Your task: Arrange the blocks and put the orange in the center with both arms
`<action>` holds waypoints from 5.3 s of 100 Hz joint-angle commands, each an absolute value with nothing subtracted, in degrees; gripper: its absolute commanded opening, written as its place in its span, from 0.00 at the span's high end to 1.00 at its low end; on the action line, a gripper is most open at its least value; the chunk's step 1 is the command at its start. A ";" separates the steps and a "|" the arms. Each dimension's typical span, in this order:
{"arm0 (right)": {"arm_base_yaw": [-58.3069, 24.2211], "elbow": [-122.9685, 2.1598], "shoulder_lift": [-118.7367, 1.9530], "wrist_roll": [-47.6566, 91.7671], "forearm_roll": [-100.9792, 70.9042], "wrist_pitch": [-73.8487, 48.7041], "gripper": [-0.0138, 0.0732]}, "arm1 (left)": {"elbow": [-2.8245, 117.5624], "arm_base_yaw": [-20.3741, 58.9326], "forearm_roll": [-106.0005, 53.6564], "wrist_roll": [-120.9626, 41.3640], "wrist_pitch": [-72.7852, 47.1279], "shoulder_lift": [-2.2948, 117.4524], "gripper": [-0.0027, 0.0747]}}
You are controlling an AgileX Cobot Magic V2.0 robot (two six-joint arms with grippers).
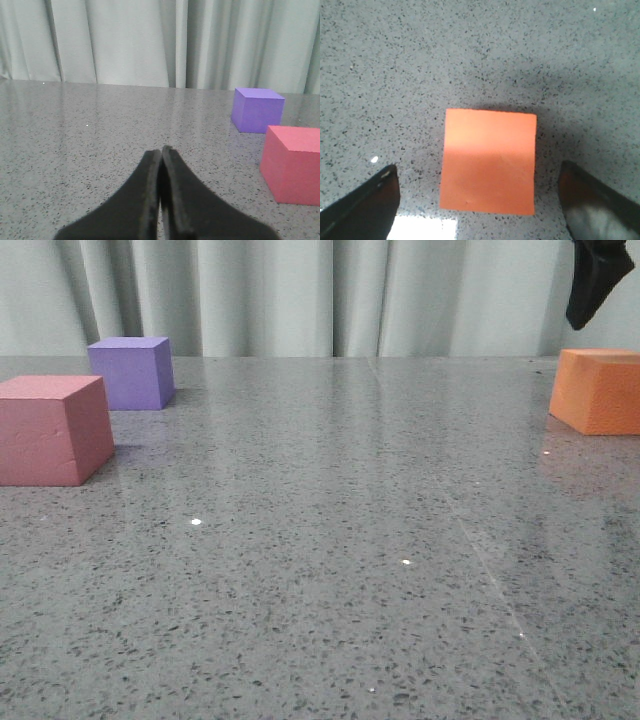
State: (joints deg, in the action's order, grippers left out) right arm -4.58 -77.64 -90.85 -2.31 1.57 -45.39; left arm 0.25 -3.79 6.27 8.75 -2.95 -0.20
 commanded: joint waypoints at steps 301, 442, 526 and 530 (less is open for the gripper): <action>-36.21 -108.94 -102.70 -25.07 14.27 -49.79 0.08 | -2.85 -3.91 6.01 8.92 1.77 -2.16 0.98; -35.54 -44.93 -30.05 -25.34 31.01 -50.97 0.92 | -2.85 -3.91 6.01 8.92 1.77 -2.16 0.98; -25.14 -33.42 -19.18 -27.43 31.94 -40.87 0.92 | -2.85 -3.91 6.01 8.92 1.77 -2.16 0.98; -23.16 -31.71 -17.55 -27.43 31.03 -39.93 0.92 | -2.85 -3.91 6.01 8.92 1.77 -2.16 0.98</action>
State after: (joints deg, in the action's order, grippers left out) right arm -26.86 -33.14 -20.33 -27.03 30.34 -45.47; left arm 0.25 -3.79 6.27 8.75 -2.95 -0.20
